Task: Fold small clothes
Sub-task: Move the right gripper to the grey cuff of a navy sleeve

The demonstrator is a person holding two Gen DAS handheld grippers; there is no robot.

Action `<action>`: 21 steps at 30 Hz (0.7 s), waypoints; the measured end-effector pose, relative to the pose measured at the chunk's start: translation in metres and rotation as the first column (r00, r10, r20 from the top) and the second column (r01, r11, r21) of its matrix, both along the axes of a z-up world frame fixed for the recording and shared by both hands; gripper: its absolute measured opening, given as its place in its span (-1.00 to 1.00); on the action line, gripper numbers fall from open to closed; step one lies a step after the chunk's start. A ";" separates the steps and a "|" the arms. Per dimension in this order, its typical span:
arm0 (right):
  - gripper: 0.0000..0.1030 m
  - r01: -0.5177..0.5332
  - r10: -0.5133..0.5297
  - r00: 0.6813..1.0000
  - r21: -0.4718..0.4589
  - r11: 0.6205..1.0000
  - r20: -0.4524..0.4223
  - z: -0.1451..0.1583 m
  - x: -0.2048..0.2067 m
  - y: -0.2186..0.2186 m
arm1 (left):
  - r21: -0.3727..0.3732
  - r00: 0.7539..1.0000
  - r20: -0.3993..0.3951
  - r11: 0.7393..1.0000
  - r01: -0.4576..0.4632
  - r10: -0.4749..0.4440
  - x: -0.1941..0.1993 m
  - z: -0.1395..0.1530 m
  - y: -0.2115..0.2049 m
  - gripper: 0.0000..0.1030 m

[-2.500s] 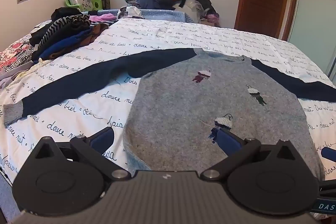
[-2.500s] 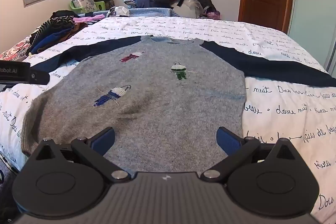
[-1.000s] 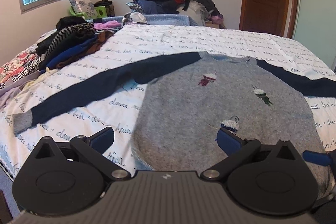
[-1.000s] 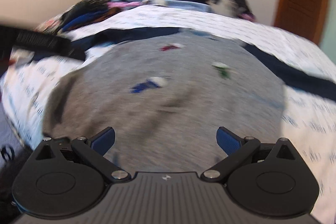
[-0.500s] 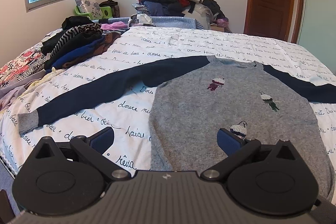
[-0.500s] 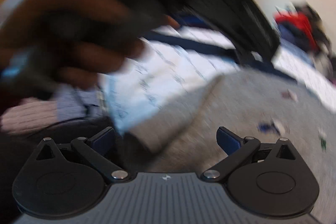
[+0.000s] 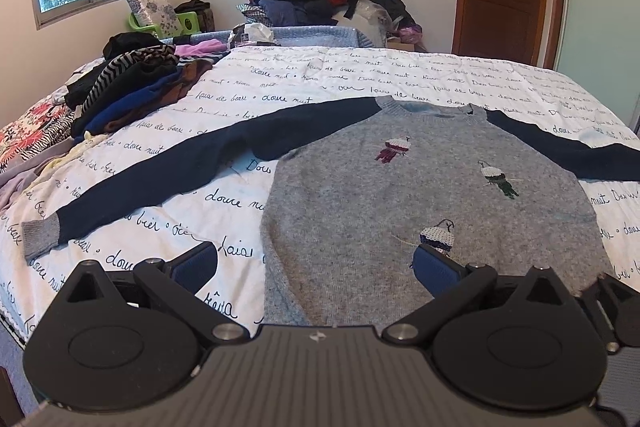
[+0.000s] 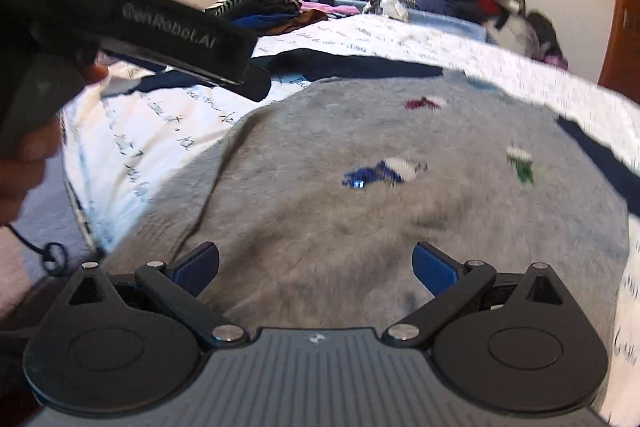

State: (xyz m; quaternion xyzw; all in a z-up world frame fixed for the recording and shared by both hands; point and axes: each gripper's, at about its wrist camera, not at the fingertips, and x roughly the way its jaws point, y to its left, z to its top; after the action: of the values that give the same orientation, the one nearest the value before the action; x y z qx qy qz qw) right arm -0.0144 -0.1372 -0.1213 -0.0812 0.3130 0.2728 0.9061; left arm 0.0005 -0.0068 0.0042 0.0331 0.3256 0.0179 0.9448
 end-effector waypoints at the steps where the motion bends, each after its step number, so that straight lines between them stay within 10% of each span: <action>1: 1.00 -0.009 0.009 1.000 -0.024 1.000 0.011 -0.002 0.002 0.007 | 0.004 1.000 0.002 1.000 -0.001 0.001 0.000 0.001 0.000 1.00; 10: 1.00 -0.128 0.152 0.984 -0.223 0.966 0.093 -0.021 0.012 0.088 | 0.028 0.995 0.063 0.996 -0.079 0.077 0.000 0.024 0.032 1.00; 17: 1.00 -0.453 0.456 0.885 -0.053 0.890 0.089 0.003 -0.029 0.100 | -0.033 0.995 0.061 0.997 -0.074 0.076 0.003 0.033 0.038 1.00; 21: 1.00 -0.362 0.372 0.923 -0.107 0.926 0.097 0.006 -0.033 0.072 | -0.018 0.998 0.043 0.999 -0.042 0.043 0.003 0.024 0.025 1.00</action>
State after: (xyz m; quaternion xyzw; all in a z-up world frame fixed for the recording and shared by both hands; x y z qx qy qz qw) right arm -0.0474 -0.0655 -0.1152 -0.1932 0.2509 0.4186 0.8512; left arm 0.0037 0.0182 0.0287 0.0178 0.3060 0.0359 0.9512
